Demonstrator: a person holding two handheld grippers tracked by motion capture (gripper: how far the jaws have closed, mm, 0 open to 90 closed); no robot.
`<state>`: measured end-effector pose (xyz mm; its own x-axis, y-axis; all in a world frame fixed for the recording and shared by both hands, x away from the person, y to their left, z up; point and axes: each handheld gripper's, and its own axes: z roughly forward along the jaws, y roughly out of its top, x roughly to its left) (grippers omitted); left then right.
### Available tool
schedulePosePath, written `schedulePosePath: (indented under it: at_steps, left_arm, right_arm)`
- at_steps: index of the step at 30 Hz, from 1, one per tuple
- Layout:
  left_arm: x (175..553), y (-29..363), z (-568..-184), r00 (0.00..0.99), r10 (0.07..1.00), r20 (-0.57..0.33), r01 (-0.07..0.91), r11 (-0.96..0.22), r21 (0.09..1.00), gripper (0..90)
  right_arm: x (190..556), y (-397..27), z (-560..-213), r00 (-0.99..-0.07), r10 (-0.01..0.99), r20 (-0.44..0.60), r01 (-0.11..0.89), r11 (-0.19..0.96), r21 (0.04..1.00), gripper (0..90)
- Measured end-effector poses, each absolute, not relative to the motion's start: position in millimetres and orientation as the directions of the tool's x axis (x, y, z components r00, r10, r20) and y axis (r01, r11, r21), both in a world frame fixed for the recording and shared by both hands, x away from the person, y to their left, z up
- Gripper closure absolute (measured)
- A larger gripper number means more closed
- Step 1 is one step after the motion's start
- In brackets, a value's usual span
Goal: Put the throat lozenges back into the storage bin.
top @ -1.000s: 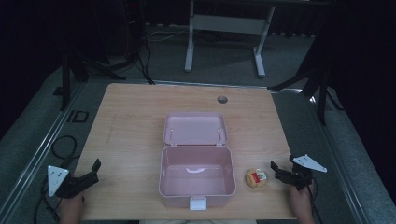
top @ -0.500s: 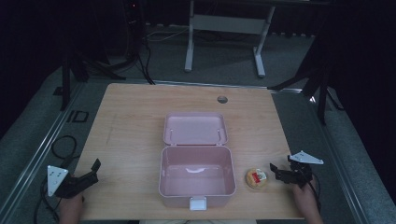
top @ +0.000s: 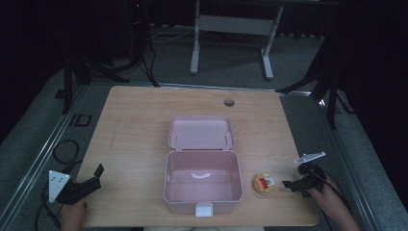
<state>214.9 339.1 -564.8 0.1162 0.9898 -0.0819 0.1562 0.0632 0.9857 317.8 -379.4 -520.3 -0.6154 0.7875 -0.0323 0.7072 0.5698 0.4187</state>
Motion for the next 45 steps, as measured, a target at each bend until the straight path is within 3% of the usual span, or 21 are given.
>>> schedulePosePath:
  at_steps: [12, 21, 26, 32, 36, 45]
  left_arm:
    - [215, 340, -565, 0.115, 0.99, -0.085, 0.156, 0.067, 0.985, 0.3]
    - [215, 340, -565, 0.116, 0.99, -0.086, 0.156, 0.067, 0.986, 0.3]
    - [215, 340, -565, 0.117, 0.989, -0.086, 0.155, 0.068, 0.986, 0.3]
    - [215, 340, -565, 0.118, 0.989, -0.085, 0.156, 0.066, 0.986, 0.3]
    - [215, 340, -565, 0.12, 0.989, -0.086, 0.156, 0.067, 0.986, 0.3]
    - [215, 340, -565, 0.124, 0.988, -0.087, 0.158, 0.066, 0.985, 0.3]
  right_arm:
    - [320, -374, -506, -0.741, 0.67, 0.047, 0.667, 0.725, 0.171, 13.7]
    - [319, -360, -501, -0.849, 0.516, 0.109, 0.523, 0.852, 0.038, 13.6]
    - [321, -351, -498, -0.898, 0.421, 0.132, 0.422, 0.906, -0.015, 14.4]
    - [325, -340, -491, -0.917, 0.377, 0.133, 0.374, 0.926, -0.046, 14.8]
    - [323, -331, -491, -0.948, 0.302, 0.098, 0.296, 0.952, -0.072, 14.5]
    - [330, -303, -492, -0.963, 0.254, 0.089, 0.246, 0.965, -0.093, 16.2]
